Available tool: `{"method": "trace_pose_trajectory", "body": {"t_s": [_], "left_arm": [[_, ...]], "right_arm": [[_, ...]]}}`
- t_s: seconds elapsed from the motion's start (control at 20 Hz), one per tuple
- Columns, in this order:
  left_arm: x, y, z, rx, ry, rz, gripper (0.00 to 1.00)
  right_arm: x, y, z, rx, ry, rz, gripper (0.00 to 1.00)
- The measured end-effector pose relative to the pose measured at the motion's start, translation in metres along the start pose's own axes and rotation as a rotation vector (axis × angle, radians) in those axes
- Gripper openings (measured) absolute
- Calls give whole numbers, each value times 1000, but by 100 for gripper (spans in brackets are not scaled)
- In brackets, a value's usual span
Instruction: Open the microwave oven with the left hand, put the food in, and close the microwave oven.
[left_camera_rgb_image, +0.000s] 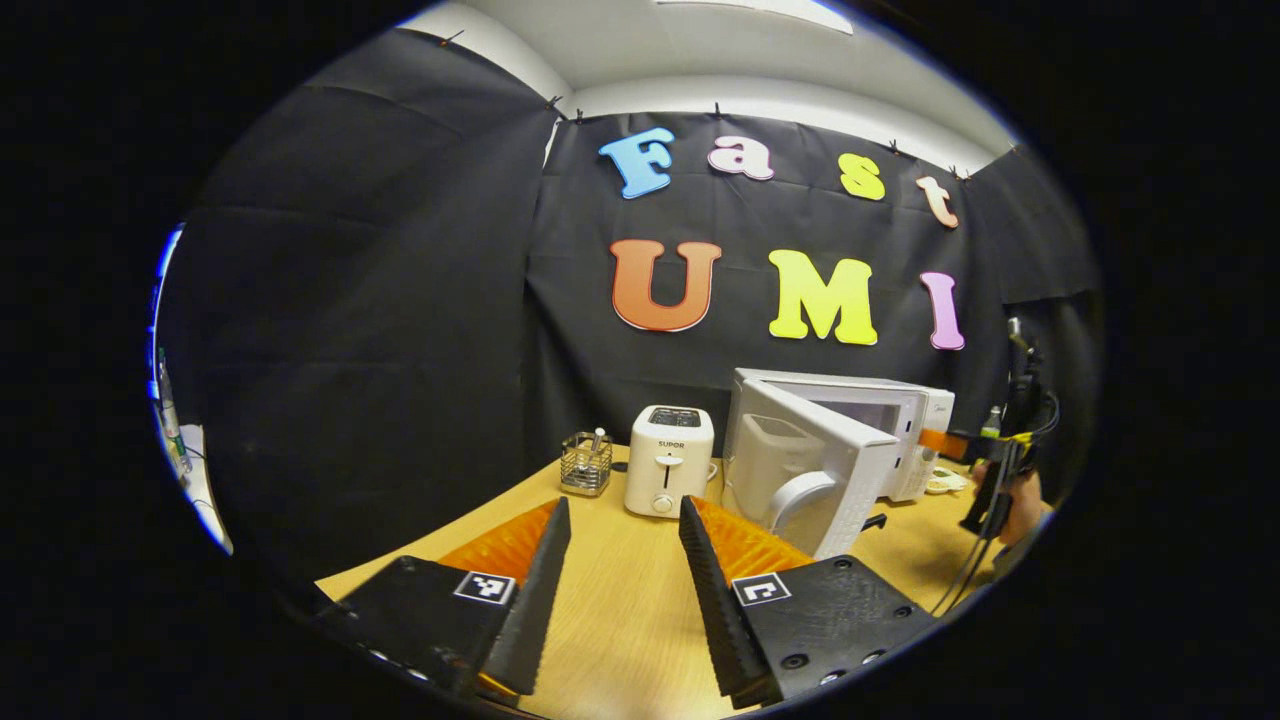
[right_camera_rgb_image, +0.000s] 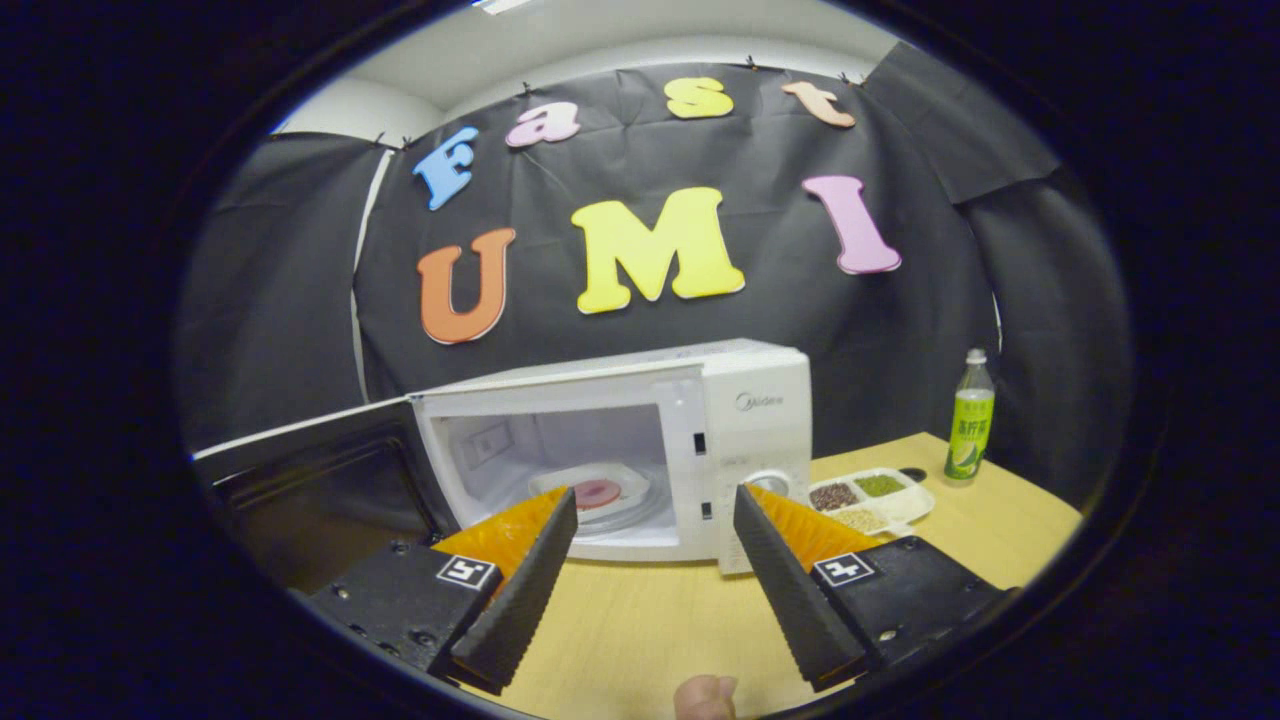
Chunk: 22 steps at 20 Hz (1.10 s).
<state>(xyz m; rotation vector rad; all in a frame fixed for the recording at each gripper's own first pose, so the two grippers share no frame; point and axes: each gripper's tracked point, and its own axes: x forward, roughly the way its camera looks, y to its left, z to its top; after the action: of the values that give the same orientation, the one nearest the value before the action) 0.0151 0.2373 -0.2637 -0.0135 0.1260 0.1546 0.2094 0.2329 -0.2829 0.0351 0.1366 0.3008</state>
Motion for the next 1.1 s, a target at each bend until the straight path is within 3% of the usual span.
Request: {"method": "trace_pose_trajectory", "body": {"t_s": [0.05, 0.1, 0.2, 0.3, 0.45, 0.5, 0.55, 0.6, 0.65, 0.7, 0.75, 0.85, 1.0, 1.05, 1.1], "left_arm": [[8, 4, 0, 6, -7, 20, 42], [13, 5, -4, -4, 5, 25, 17], [23, -9, -14, -66, 36, -32, 1], [28, -22, -15, -113, 34, -96, 0], [22, -38, -14, -106, 18, -170, 0], [25, -46, -16, -91, 21, -197, 0], [25, -54, -18, -77, 19, -219, 0], [23, -62, -19, -65, 23, -244, 0], [21, -69, -22, -54, 32, -257, 0], [18, -78, -27, -40, 55, -278, 0], [14, -85, -30, -8, 60, -276, 0], [13, -92, -30, 74, 53, -272, 0], [10, -125, -39, 109, 75, -344, 0], [11, -137, -40, 113, 78, -369, 0], [13, -148, -42, 116, 83, -392, 0]], "right_arm": [[-16, -10, 18, -30, -36, -9, 92], [-33, -23, 34, -67, -65, -25, 91], [-61, -44, 59, -123, -96, -62, 91], [-85, -61, 81, -133, -110, -89, 91], [-116, -79, 108, -129, -134, -96, 92], [-122, -85, 117, -127, -140, -96, 100], [-130, -92, 122, -125, -148, -102, 91], [-136, -100, 129, -124, -166, -114, 100], [-141, -110, 138, -124, -199, -148, 100], [-144, -124, 145, -120, -223, -194, 91], [-148, -130, 144, -117, -228, -224, 91], [-151, -126, 139, -95, -221, -191, 92], [-151, -122, 133, -52, -186, -129, 92], [-152, -125, 132, -43, -181, -125, 100], [-152, -129, 133, -37, -180, -125, 100]]}}
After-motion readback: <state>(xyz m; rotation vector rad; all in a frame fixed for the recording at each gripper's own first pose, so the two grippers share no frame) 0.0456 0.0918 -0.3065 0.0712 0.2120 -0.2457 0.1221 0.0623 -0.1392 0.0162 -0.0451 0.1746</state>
